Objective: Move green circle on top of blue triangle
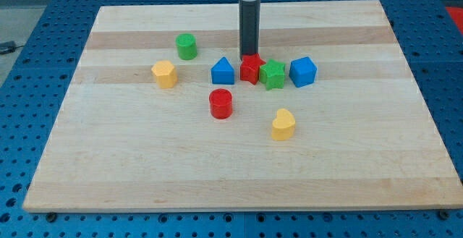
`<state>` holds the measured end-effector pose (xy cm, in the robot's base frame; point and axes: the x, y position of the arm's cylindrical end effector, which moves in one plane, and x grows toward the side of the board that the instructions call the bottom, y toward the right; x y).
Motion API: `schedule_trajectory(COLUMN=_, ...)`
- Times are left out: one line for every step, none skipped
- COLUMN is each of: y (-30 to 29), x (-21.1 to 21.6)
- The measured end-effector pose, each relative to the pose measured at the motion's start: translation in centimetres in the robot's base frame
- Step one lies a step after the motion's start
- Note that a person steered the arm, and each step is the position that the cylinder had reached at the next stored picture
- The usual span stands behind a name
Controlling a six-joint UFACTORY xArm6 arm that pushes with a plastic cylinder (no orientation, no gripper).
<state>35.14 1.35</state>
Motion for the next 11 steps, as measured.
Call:
schedule_trajectory(y=-2.6, x=-0.3)
schedule_trajectory(y=-4.7, x=-1.9)
schedule_trajectory(y=-4.2, x=-6.9)
schedule_trajectory(y=-9.9, x=-9.5)
schedule_trajectory(y=-15.1, x=-8.5)
schedule_trajectory(y=-15.9, x=-5.2)
schedule_trajectory(y=-13.6, x=-3.6)
schedule_trajectory(y=-9.7, x=-3.6)
schedule_trajectory(y=-7.6, x=-3.2)
schedule_trajectory(y=-6.6, x=-2.1)
schedule_trajectory(y=-4.3, x=-2.0)
